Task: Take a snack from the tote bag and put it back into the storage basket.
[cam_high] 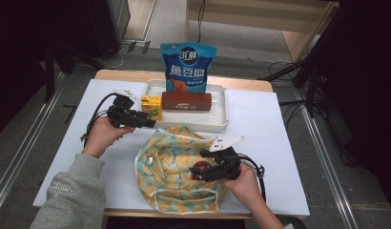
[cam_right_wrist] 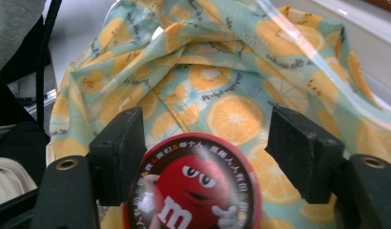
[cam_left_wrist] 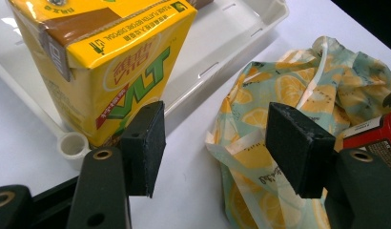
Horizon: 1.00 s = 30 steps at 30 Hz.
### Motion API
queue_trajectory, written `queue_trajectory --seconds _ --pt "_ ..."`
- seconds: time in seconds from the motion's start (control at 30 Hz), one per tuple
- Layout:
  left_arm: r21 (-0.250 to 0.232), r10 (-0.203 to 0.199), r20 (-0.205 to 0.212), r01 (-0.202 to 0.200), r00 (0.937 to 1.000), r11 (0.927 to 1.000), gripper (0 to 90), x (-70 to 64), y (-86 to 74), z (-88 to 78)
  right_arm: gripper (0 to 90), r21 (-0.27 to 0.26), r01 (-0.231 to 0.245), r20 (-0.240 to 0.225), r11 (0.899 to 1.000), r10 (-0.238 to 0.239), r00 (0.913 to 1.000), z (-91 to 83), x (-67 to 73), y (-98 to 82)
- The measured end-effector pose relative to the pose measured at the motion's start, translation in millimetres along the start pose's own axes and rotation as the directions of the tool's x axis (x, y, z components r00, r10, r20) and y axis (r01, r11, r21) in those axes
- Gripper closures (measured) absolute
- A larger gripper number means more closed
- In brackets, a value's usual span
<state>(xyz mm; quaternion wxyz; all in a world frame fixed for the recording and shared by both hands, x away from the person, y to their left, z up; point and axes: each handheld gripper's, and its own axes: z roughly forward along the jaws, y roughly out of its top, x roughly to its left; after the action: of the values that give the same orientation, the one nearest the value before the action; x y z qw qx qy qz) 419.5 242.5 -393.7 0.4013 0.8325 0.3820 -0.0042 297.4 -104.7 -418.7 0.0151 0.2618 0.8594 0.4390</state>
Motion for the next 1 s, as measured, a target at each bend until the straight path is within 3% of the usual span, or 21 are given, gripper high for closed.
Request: queue_trajectory --seconds 0.27,0.53,0.67,0.8,0.93,1.0 --pt "0.000 -0.001 0.003 0.001 1.0000 1.0000 39.7 0.8 0.1 0.2 24.8 0.029 -0.004 0.019 1.000 0.004 0.9998 5.9 7.5 -9.5" --pt "-0.007 -0.001 0.005 0.001 1.0000 1.0000 39.6 1.2 0.0 -1.4 21.7 0.061 -0.006 0.065 0.998 0.002 0.9979 15.4 13.0 -21.3" --pt "-0.006 -0.006 0.008 0.006 0.9999 1.0000 39.7 1.3 -0.2 -0.9 21.9 0.063 -0.019 0.043 0.998 0.016 0.9989 17.4 9.3 -24.4" --pt "-0.011 -0.004 0.007 0.004 1.0000 0.9999 39.7 1.7 -0.2 -1.7 24.4 0.078 0.007 0.057 0.997 -0.011 0.9983 15.7 12.2 -21.5" --pt "-0.016 -0.008 0.008 0.008 0.9999 0.9998 39.7 2.1 -0.2 -2.8 24.9 0.070 -0.030 0.029 0.997 0.028 0.9992 12.4 10.6 -17.6" --pt "-0.018 -0.007 0.009 0.007 0.9999 0.9998 39.7 1.9 -0.1 -3.0 25.0 0.061 -0.019 0.033 0.998 0.017 0.9993 10.3 9.9 -15.1"
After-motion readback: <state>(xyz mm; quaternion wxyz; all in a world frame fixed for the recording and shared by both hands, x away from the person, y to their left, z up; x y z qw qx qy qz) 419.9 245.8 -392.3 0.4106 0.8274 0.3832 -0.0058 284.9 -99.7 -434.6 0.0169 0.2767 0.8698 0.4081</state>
